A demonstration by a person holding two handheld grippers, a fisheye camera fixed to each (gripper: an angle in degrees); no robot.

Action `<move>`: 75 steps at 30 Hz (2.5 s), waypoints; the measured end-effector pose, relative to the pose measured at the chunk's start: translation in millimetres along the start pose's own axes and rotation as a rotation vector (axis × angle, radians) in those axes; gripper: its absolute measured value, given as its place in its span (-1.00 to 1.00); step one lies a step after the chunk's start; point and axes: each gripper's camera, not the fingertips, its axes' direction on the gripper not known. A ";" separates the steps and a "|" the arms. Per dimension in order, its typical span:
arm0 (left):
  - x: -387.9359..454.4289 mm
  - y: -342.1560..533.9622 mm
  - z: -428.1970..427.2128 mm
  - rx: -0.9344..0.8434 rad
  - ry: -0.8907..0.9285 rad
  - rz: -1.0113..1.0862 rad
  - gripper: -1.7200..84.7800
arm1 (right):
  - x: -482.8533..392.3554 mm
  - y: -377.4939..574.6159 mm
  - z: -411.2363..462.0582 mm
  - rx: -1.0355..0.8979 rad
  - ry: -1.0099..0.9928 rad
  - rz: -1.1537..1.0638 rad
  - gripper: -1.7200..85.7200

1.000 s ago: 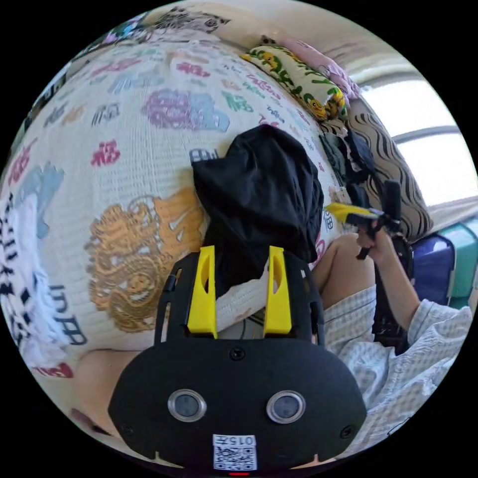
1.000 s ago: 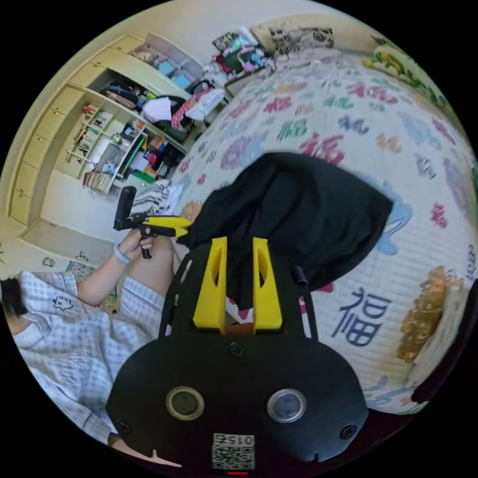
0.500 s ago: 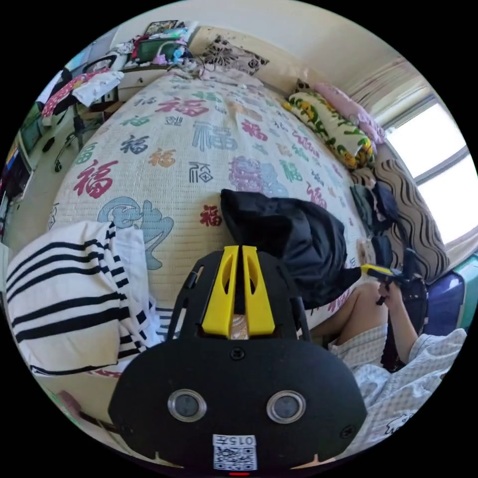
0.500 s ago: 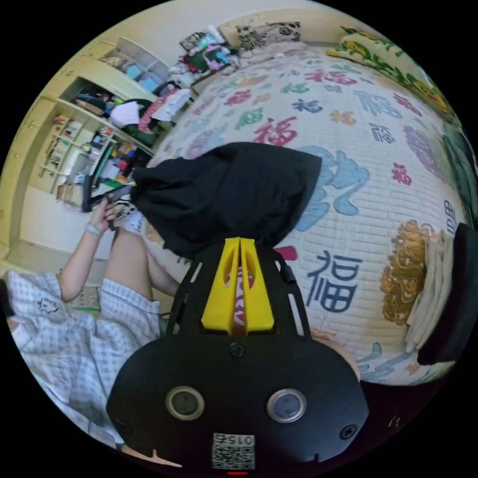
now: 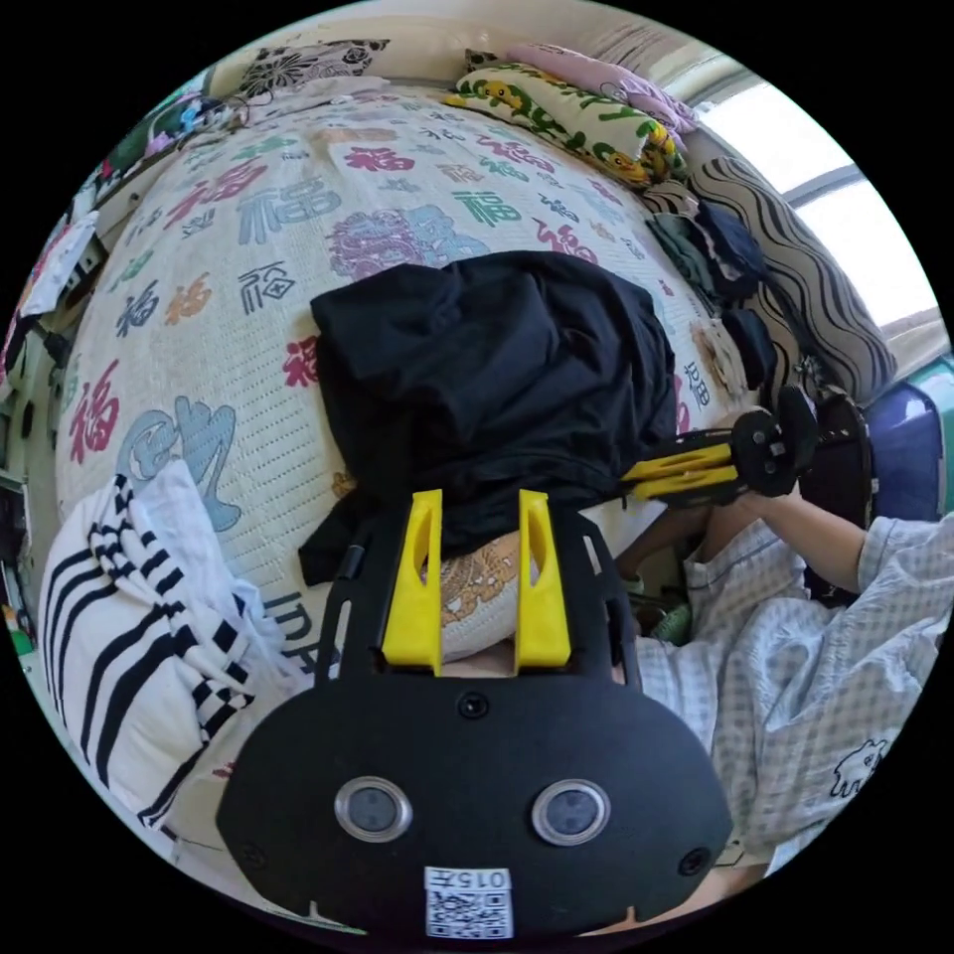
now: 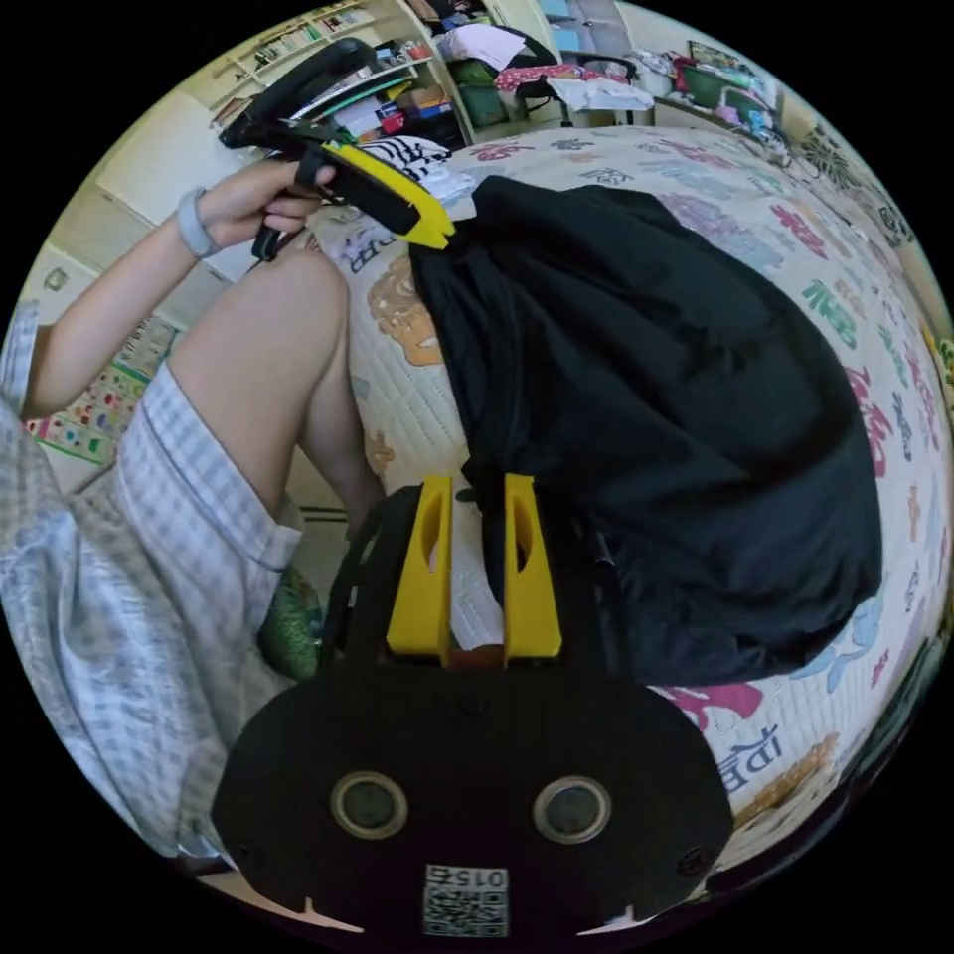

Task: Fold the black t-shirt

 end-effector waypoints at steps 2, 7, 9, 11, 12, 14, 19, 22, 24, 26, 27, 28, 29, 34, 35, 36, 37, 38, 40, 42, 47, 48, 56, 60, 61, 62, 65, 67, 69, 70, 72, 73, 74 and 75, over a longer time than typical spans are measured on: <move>20.0 4.2 -14.9 0.009 -0.028 0.110 -0.71 | 5.2 6.6 -12.4 0.023 -0.021 0.023 -0.90; 59.0 9.8 -42.2 0.051 -0.107 0.297 -0.72 | 60.3 57.9 -66.9 0.306 -0.372 0.274 -0.93; 71.8 7.6 -45.8 0.051 -0.136 0.352 -0.72 | 75.0 74.0 -80.8 0.356 -0.408 0.336 -0.94; 90.5 1.0 -41.6 0.033 -0.149 0.427 -0.72 | 82.7 85.4 -92.3 0.385 -0.401 0.366 -0.94; 95.8 -0.5 -39.6 0.030 -0.147 0.446 -0.72 | 86.1 90.9 -98.1 0.399 -0.403 0.378 -0.94; 122.7 0.5 -32.3 0.033 -0.179 0.567 -0.74 | 91.0 97.4 -103.7 0.416 -0.427 0.400 -0.94; 155.2 21.9 -26.7 0.045 -0.448 0.686 -0.77 | 91.0 109.0 -111.6 0.401 -0.428 0.431 -0.94; 158.2 28.1 -25.1 -0.006 -0.465 0.724 -0.80 | 87.0 115.5 -111.5 0.386 -0.428 0.440 -0.94; 153.2 30.3 -24.1 -0.055 -0.440 0.723 -0.83 | 85.4 120.3 -111.4 0.384 -0.443 0.454 -0.94; 145.5 35.9 -42.9 -0.044 -0.385 0.666 -0.89 | 82.0 125.3 -113.4 0.381 -0.457 0.461 -0.94; 143.9 38.2 -51.1 -0.028 -0.374 0.644 -0.90 | 78.2 128.9 -116.8 0.378 -0.455 0.464 -0.94; 141.7 44.4 -71.6 0.022 -0.359 0.600 -0.92 | 73.1 133.1 -122.1 0.375 -0.441 0.464 -0.94; 141.4 52.1 -97.4 0.088 -0.356 0.553 -0.93 | 70.2 135.4 -125.6 0.375 -0.432 0.464 -0.94; 163.6 86.5 -230.6 0.379 -0.365 0.455 -0.95 | 30.9 163.6 -195.4 0.503 -0.316 0.443 -0.95; 174.9 95.3 -265.7 0.441 -0.374 0.460 -0.95 | 24.8 166.9 -207.6 0.528 -0.299 0.435 -0.95; 181.1 99.5 -282.7 0.468 -0.370 0.465 -0.95 | 11.1 173.5 -234.2 0.582 -0.259 0.414 -0.95; 195.2 109.8 -316.5 0.535 -0.375 0.470 -0.95 | -4.4 180.0 -262.8 0.631 -0.206 0.393 -0.95; 211.7 122.5 -348.4 0.605 -0.402 0.488 -0.95 | -13.3 183.4 -278.5 0.659 -0.179 0.378 -0.95; 237.0 143.2 -394.2 0.701 -0.437 0.511 -0.95 | -50.8 197.3 -338.7 0.764 -0.085 0.304 -0.95; 261.3 166.4 -437.3 0.792 -0.449 0.537 -0.95 | -81.7 208.7 -382.1 0.828 -0.012 0.246 -0.96; 326.3 234.6 -539.4 0.976 -0.499 0.623 -0.95 | -164.2 240.3 -482.2 0.923 0.220 0.106 -0.96; 332.5 241.3 -548.2 0.991 -0.507 0.633 -0.95 | -180.0 246.9 -502.3 0.937 0.258 0.078 -0.97; 383.6 259.0 -606.3 1.075 -0.645 0.720 -0.95 | -224.5 267.7 -585.3 1.015 0.419 -0.036 -0.97; 362.6 201.4 -585.1 1.009 -0.620 0.695 -0.95 | -185.1 254.6 -590.8 1.002 0.448 -0.010 -0.97; 348.6 171.7 -570.2 0.968 -0.600 0.673 -0.95 | -161.4 246.6 -586.9 0.985 0.427 0.016 -0.97; 331.4 135.9 -551.1 0.916 -0.586 0.637 -0.94 | -147.7 241.8 -583.9 0.975 0.414 0.033 -0.97; 276.0 24.1 -482.5 0.747 -0.571 0.516 -0.93 | -64.2 207.5 -557.8 0.887 0.341 0.141 -0.97; 235.5 -49.3 -426.2 0.638 -0.577 0.433 -0.92 | 15.2 169.1 -523.2 0.791 0.288 0.258 -0.96; 189.0 -111.9 -361.9 0.510 -0.554 0.309 -0.89 | 78.6 137.6 -486.0 0.714 0.211 0.345 -0.94; 159.8 -138.2 -318.4 0.418 -0.548 0.231 -0.86 | 117.4 120.9 -456.1 0.653 0.146 0.406 -0.93; 124.4 -148.2 -264.3 0.330 -0.555 0.135 -0.83 | 159.5 110.8 -410.1 0.560 0.107 0.490 -0.89; 106.1 -138.8 -237.4 0.308 -0.520 0.101 -0.82 | 175.6 113.8 -383.7 0.505 0.091 0.518 -0.87; 90.6 -120.2 -211.9 0.270 -0.465 0.104 -0.82 | 179.7 118.7 -371.9 0.494 0.077 0.508 -0.86; 82.8 -108.1 -199.5 0.251 -0.440 0.100 -0.82 | 184.0 134.0 -348.8 0.476 0.039 0.478 -0.84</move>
